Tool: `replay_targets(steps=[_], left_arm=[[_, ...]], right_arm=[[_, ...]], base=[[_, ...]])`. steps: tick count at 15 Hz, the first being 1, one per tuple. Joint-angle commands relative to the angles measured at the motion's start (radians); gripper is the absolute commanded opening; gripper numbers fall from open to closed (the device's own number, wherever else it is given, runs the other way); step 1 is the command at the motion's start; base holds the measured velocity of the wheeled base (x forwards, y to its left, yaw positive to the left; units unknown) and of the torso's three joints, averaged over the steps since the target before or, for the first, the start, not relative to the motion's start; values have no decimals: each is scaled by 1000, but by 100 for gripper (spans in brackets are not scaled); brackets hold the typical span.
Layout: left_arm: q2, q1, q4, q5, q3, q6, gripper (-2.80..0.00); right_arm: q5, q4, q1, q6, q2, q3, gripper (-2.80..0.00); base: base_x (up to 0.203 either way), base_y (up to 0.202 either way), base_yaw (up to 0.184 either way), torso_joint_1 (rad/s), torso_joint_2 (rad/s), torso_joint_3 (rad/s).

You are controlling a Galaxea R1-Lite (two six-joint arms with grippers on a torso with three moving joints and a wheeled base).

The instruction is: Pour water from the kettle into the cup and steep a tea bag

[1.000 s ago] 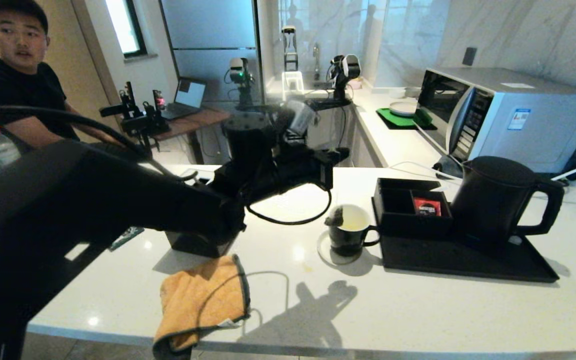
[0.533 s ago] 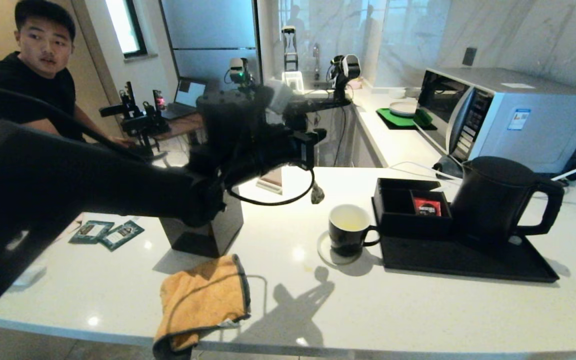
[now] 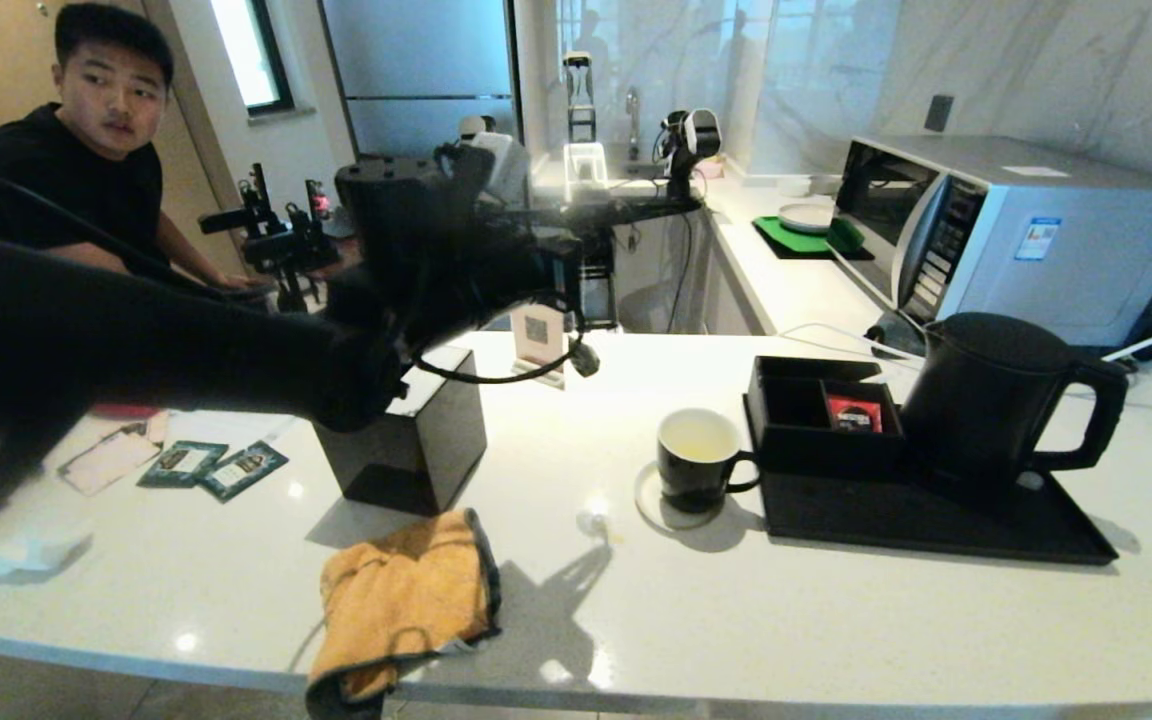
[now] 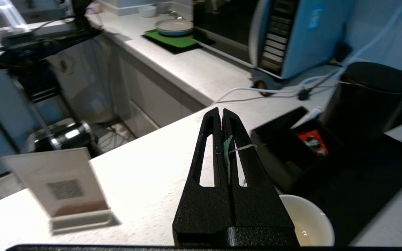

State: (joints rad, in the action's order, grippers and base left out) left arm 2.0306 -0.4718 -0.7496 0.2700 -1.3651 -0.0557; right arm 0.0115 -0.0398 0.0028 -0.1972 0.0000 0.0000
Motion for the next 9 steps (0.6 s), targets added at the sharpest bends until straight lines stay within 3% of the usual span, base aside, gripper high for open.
replay_targets(steps=[1, 9], left_arm=[[-10, 15, -2, 2, 1, -1, -280], [-32, 18, 19, 0, 3, -1, -280]], right_arm=[[-1, 0, 0, -2, 0, 0, -280], [1, 0, 0, -1, 0, 0, -280]], base=[[0, 0, 0, 0, 0, 0], [0, 0, 0, 0, 0, 0]])
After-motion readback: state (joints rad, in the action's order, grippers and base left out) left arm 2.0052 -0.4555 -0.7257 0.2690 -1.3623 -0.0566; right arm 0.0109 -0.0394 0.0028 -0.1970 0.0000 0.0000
